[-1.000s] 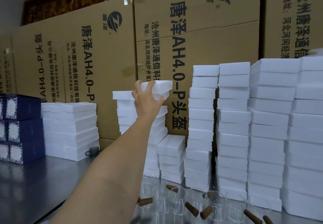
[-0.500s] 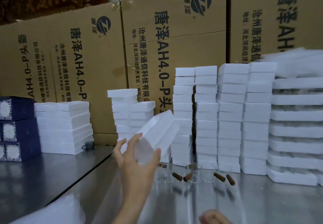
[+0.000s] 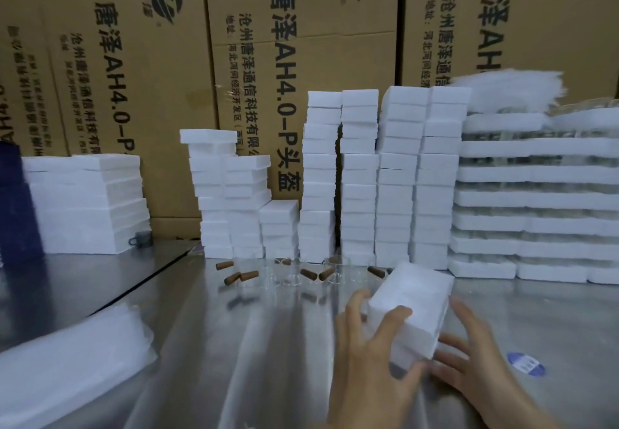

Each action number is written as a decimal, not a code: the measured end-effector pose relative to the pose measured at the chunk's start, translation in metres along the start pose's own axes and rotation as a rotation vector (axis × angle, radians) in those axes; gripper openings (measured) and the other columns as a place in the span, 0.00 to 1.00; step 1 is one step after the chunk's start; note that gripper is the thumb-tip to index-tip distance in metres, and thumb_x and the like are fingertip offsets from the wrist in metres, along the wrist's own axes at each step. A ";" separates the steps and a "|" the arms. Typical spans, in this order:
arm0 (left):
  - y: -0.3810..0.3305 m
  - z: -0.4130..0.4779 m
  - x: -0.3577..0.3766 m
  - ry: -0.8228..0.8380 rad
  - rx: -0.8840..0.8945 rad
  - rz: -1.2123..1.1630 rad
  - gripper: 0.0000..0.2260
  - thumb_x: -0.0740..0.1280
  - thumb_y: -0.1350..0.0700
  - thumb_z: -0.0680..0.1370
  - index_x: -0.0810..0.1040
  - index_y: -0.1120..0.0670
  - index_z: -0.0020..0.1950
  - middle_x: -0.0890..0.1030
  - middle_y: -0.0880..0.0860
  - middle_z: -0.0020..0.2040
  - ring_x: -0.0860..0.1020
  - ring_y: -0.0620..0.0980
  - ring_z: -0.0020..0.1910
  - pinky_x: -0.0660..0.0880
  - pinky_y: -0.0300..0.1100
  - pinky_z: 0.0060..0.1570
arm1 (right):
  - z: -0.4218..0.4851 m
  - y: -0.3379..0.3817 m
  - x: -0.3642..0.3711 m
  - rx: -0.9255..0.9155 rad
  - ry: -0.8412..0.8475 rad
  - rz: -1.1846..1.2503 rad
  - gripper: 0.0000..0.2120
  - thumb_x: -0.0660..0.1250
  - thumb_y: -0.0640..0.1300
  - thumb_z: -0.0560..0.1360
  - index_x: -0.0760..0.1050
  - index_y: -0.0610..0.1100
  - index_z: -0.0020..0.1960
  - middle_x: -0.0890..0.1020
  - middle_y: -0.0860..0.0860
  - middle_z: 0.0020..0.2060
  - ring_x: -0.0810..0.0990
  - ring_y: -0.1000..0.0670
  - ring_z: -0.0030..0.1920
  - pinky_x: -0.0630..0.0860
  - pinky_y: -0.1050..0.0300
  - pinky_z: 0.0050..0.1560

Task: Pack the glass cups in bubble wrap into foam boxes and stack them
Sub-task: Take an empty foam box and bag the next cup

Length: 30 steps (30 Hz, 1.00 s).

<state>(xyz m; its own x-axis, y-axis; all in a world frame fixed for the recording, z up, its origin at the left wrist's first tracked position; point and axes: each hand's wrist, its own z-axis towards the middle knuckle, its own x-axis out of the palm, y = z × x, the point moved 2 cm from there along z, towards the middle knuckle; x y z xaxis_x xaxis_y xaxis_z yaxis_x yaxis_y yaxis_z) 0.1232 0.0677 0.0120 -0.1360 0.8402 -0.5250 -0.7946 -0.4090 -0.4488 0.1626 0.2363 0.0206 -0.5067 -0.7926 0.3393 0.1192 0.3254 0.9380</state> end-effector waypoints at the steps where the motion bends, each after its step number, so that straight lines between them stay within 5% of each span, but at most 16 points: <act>1: 0.001 -0.003 0.000 0.041 -0.015 -0.012 0.28 0.71 0.36 0.72 0.68 0.28 0.71 0.50 0.38 0.80 0.57 0.40 0.74 0.58 0.30 0.69 | -0.005 0.001 0.000 0.017 0.006 -0.035 0.35 0.78 0.71 0.57 0.73 0.62 0.60 0.84 0.38 0.55 0.89 0.37 0.42 0.85 0.41 0.44; 5: 0.005 -0.003 -0.006 0.088 -0.170 -0.198 0.27 0.69 0.43 0.69 0.71 0.27 0.67 0.50 0.32 0.77 0.58 0.33 0.73 0.66 0.30 0.70 | -0.007 0.003 -0.002 0.036 -0.002 -0.132 0.43 0.79 0.71 0.51 0.74 0.56 0.62 0.85 0.39 0.53 0.88 0.35 0.40 0.85 0.43 0.40; 9: 0.010 0.005 -0.013 0.104 -0.570 -0.607 0.23 0.68 0.57 0.75 0.74 0.30 0.61 0.74 0.40 0.65 0.76 0.41 0.61 0.75 0.39 0.57 | -0.002 0.001 -0.006 0.020 -0.007 -0.225 0.41 0.79 0.72 0.53 0.77 0.56 0.62 0.85 0.41 0.55 0.88 0.36 0.42 0.86 0.38 0.43; 12: 0.017 0.007 -0.013 0.147 -0.727 -0.713 0.16 0.65 0.55 0.73 0.81 0.38 0.57 0.85 0.47 0.52 0.82 0.46 0.50 0.75 0.39 0.45 | -0.002 0.000 -0.006 0.019 -0.030 -0.321 0.39 0.79 0.72 0.55 0.78 0.55 0.60 0.83 0.43 0.57 0.88 0.36 0.47 0.85 0.33 0.46; 16: 0.028 0.009 -0.010 0.178 -0.768 -0.707 0.20 0.62 0.52 0.64 0.84 0.43 0.53 0.87 0.47 0.52 0.83 0.49 0.53 0.75 0.41 0.47 | 0.003 -0.002 -0.008 0.029 -0.049 -0.347 0.37 0.78 0.71 0.56 0.82 0.53 0.60 0.85 0.44 0.56 0.89 0.38 0.45 0.86 0.36 0.44; 19: 0.032 0.011 -0.008 0.232 -0.760 -0.714 0.23 0.61 0.52 0.62 0.86 0.42 0.52 0.86 0.48 0.57 0.82 0.50 0.57 0.75 0.44 0.52 | 0.004 -0.001 -0.008 0.029 -0.017 -0.364 0.34 0.75 0.73 0.60 0.83 0.54 0.59 0.89 0.49 0.50 0.89 0.42 0.47 0.85 0.37 0.54; 24: 0.040 0.011 -0.003 0.298 -0.770 -0.839 0.23 0.64 0.56 0.66 0.82 0.44 0.60 0.87 0.52 0.53 0.85 0.47 0.44 0.79 0.44 0.42 | 0.005 0.006 -0.013 0.059 -0.027 -0.382 0.23 0.74 0.64 0.72 0.81 0.51 0.61 0.89 0.47 0.51 0.87 0.41 0.53 0.82 0.41 0.58; 27: 0.035 0.011 -0.003 0.392 -0.765 -0.915 0.26 0.65 0.57 0.68 0.80 0.45 0.66 0.84 0.53 0.63 0.86 0.50 0.57 0.84 0.47 0.54 | 0.005 0.018 -0.023 0.028 -0.092 -0.351 0.21 0.73 0.61 0.74 0.79 0.51 0.63 0.84 0.45 0.57 0.83 0.40 0.55 0.81 0.46 0.54; 30: 0.030 0.017 -0.016 0.342 -0.703 -0.863 0.20 0.67 0.55 0.73 0.82 0.41 0.64 0.79 0.46 0.65 0.81 0.47 0.62 0.81 0.48 0.64 | 0.008 0.029 -0.043 0.045 -0.160 -0.346 0.20 0.70 0.60 0.75 0.80 0.49 0.60 0.82 0.44 0.46 0.80 0.41 0.42 0.76 0.52 0.39</act>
<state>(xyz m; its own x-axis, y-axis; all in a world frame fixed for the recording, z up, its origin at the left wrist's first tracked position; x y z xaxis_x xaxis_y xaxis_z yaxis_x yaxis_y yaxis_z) 0.0920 0.0482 0.0192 0.5422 0.8397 0.0309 -0.0271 0.0543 -0.9982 0.1812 0.2838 0.0330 -0.6377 -0.7701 -0.0151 -0.1176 0.0779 0.9900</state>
